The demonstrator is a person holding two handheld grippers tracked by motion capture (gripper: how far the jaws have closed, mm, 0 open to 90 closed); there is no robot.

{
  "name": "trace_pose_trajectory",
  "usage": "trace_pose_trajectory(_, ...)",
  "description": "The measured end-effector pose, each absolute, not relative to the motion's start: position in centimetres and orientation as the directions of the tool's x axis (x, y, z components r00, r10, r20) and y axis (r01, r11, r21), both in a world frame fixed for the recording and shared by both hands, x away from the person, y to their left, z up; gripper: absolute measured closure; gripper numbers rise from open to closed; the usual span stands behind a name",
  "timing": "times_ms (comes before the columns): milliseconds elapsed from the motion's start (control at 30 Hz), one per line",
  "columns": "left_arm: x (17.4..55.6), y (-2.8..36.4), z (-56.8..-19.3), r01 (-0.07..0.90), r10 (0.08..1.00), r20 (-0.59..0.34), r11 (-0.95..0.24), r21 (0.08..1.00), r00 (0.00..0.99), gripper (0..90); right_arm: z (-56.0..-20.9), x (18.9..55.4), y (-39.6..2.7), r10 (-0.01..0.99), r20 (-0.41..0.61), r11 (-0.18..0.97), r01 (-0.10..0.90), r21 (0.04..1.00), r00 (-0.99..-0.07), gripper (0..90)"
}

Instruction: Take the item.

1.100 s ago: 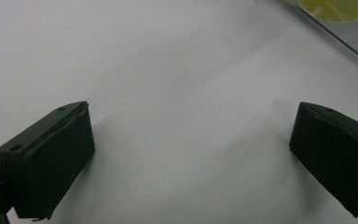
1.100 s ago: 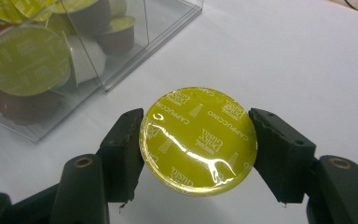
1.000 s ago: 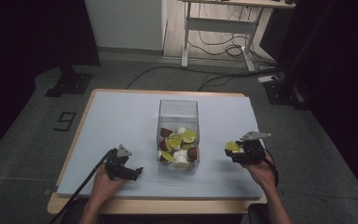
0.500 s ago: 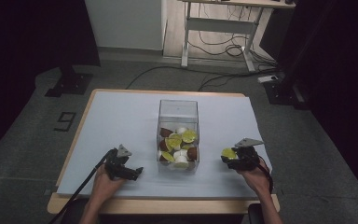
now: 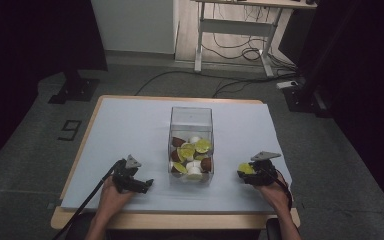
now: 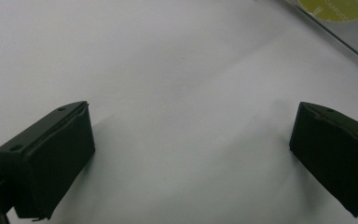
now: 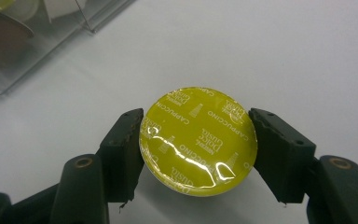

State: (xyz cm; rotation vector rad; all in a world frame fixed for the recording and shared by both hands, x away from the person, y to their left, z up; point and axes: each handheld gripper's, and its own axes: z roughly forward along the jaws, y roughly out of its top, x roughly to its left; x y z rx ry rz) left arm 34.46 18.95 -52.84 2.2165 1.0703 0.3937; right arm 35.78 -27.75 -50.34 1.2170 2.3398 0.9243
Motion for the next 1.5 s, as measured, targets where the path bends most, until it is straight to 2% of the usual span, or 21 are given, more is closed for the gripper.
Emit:
trace_pose_trajectory(300, 34.5, 19.0, -52.8, 0.59, 0.781, -0.007, -0.465, 0.659, 0.624, 0.0, -50.6, 36.0, -27.8, 0.821, -0.008, 0.419, 0.592, 0.688, -0.571, 36.9)
trace_pose_trajectory(433, 34.5, 18.9, -52.8, 0.59, 0.781, -0.007, -0.466, 0.659, 0.624, 0.0, -50.7, 36.2, -27.6, 0.822, -0.033, 0.433, 0.586, 0.684, -0.569, 26.4)
trace_pose_trajectory(567, 34.4, 18.9, -52.8, 0.589, 0.781, -0.006, -0.466, 0.66, 0.625, 0.0, -50.6, 36.2, -27.5, 0.823, -0.043, 0.435, 0.58, 0.689, -0.566, 20.8)
trace_pose_trajectory(867, 34.4, 18.9, -52.8, 0.586, 0.779, -0.003, -0.469, 0.661, 0.627, 0.0, -50.0, 35.8, -27.0, 0.816, -0.053, 0.437, 0.553, 0.709, -0.576, 19.7)
trace_pose_trajectory(1200, 33.7, 18.7, -52.5, 0.537, 0.754, 0.036, -0.499, 0.68, 0.655, 8.9, -49.0, 34.9, -26.3, 0.798, -0.055, 0.435, 0.511, 0.742, -0.6, 21.3)
trace_pose_trajectory(1500, 33.1, 18.1, -51.8, 0.5, 0.707, 0.007, -0.507, 0.702, 0.707, 12.4, -48.4, 34.2, -25.4, 0.769, -0.035, 0.439, 0.487, 0.755, -0.638, 23.1)
